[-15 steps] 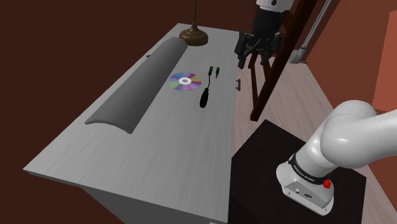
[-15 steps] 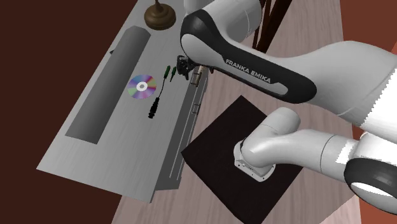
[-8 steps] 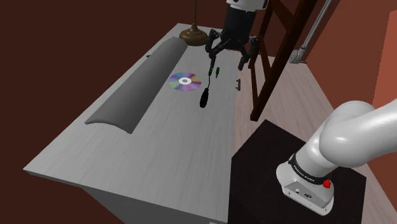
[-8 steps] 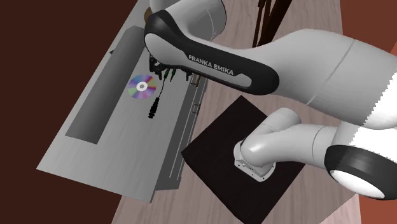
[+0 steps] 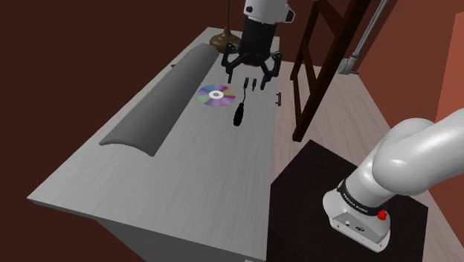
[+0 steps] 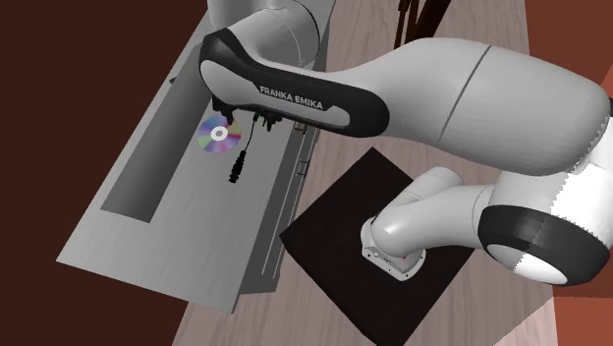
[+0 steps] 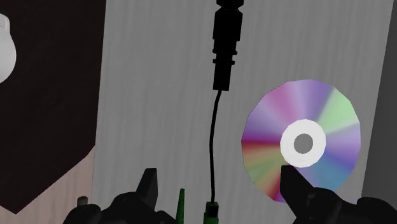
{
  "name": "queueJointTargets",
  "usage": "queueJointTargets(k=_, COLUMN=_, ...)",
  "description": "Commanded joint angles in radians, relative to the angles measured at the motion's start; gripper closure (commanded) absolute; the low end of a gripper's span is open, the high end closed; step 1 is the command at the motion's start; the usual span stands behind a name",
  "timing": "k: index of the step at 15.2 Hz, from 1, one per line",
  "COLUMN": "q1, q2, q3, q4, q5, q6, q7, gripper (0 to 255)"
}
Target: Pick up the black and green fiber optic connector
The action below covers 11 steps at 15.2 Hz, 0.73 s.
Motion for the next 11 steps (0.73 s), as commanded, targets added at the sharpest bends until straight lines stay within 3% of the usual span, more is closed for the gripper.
queueJointTargets(k=1, q1=0.001, q2=-0.002, q3=0.002, q4=-0.029, q5=0.004, q6=0.027, q7=-0.004, gripper=0)
queueJointTargets(k=4, q1=0.002, q2=-0.001, q3=0.004, q4=-0.049, q5=0.006, q6=0.048, q7=-0.007, gripper=0)
queueJointTargets(k=5, q1=0.001, q2=-0.002, q3=0.003, q4=-0.049, q5=0.006, q6=0.047, q7=-0.009, gripper=255)
queueJointTargets(k=11, q1=0.002, q2=-0.004, q3=0.003, q4=-0.052, q5=0.006, q6=0.048, q7=-0.008, gripper=255)
